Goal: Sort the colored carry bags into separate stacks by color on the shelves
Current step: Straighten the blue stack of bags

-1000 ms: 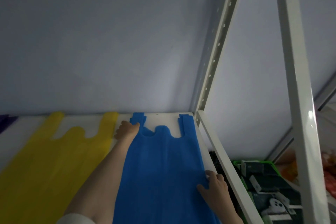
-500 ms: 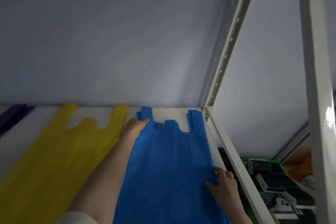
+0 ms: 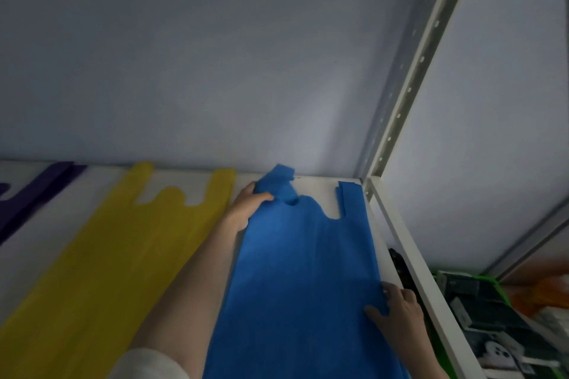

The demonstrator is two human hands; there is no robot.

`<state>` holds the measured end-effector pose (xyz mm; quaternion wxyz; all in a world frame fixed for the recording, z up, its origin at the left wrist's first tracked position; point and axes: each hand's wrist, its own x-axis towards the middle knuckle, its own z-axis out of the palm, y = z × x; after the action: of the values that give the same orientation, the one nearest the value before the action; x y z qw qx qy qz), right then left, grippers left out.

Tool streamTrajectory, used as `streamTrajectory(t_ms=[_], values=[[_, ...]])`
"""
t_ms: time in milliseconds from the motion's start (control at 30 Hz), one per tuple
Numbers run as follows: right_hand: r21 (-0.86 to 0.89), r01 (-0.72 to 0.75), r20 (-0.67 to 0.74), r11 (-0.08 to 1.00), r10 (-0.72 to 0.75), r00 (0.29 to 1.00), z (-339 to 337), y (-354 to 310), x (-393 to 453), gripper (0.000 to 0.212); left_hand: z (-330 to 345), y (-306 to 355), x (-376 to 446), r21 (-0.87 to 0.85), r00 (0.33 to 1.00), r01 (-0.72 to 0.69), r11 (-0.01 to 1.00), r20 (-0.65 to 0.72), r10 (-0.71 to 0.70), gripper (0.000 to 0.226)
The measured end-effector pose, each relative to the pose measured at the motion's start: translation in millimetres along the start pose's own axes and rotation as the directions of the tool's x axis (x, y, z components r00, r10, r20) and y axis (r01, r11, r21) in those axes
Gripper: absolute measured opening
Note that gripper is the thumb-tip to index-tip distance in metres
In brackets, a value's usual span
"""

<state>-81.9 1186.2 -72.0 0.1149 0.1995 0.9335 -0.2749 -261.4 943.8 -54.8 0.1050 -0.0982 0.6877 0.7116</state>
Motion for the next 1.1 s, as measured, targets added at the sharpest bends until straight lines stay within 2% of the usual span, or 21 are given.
streamTrajectory(t_ms=[100, 167, 200, 300, 333, 367, 433, 467, 533, 600, 667, 767, 933, 1033, 1100], values=[[0.014, 0.009, -0.007, 1.0, -0.009, 1.0, 2, 1, 0, 0.057, -3, 2, -3, -0.12, 0.999, -0.048, 0.992, 0.013, 0.05, 0.037], [0.025, 0.014, -0.018, 1.0, -0.014, 1.0, 3, 2, 0, 0.057, -5, 2, 0, -0.076, 0.999, -0.008, 0.997, 0.048, 0.012, 0.052], [0.03, 0.018, -0.023, 0.999, -0.017, 1.0, 3, 2, 0, 0.057, -6, 0, 4, -0.014, 0.999, 0.021, 1.0, 0.025, -0.021, 0.051], [0.027, 0.024, -0.022, 0.999, -0.023, 0.999, 3, 3, -1, 0.058, -3, -1, 14, 0.113, 0.985, 0.132, 0.985, -0.124, -0.118, 0.017], [0.026, 0.023, -0.021, 0.999, -0.023, 1.0, 2, 3, 0, 0.058, -1, 0, 15, 0.175, 0.977, 0.16, 0.971, -0.169, -0.131, 0.009], [0.03, 0.021, -0.021, 0.999, -0.021, 1.0, 2, 3, 0, 0.058, 2, 1, 15, 0.258, 0.97, 0.177, 0.95, -0.21, -0.124, 0.011], [0.037, 0.019, -0.017, 0.999, -0.019, 1.0, 2, 4, 1, 0.057, 3, 1, 20, 0.416, 0.958, 0.204, 0.886, -0.27, -0.094, 0.039], [0.037, 0.02, -0.014, 0.999, -0.019, 1.0, 2, 4, 1, 0.057, 3, 2, 20, 0.477, 0.954, 0.217, 0.852, -0.288, -0.082, 0.044], [0.046, 0.02, -0.013, 0.999, -0.019, 1.0, 3, 5, 0, 0.057, 4, 4, 17, 0.587, 0.943, 0.253, 0.769, -0.327, -0.06, 0.042], [0.054, 0.017, -0.012, 0.998, -0.016, 1.0, 2, 5, 0, 0.058, 6, 4, 13, 0.7, 0.929, 0.305, 0.646, -0.368, -0.039, 0.044], [0.071, 0.01, 0.006, 0.997, -0.01, 1.0, 0, 6, 1, 0.06, 8, -2, 10, 0.755, 0.919, 0.348, 0.556, -0.393, -0.042, 0.048], [0.102, 0.009, 0.051, 0.995, -0.014, 0.999, -3, 6, -1, 0.062, 10, -12, -2, 0.786, 0.909, 0.396, 0.474, -0.408, -0.083, 0.049], [0.148, 0.011, -0.013, 0.989, -0.01, 1.0, -4, 0, -3, 0.053, 7, -27, -27, 0.81, 0.932, 0.347, 0.474, -0.354, -0.077, 0.048], [0.151, -0.004, 0.009, 0.989, 0.003, 1.0, -6, 4, -10, 0.058, 2, -28, -41, 0.801, 0.934, 0.336, 0.496, -0.353, -0.062, 0.053], [0.127, -0.035, 0.034, 0.991, 0.03, 0.999, -8, 10, -18, 0.058, -2, -30, -52, 0.813, 0.933, 0.336, 0.476, -0.358, -0.048, 0.057]])
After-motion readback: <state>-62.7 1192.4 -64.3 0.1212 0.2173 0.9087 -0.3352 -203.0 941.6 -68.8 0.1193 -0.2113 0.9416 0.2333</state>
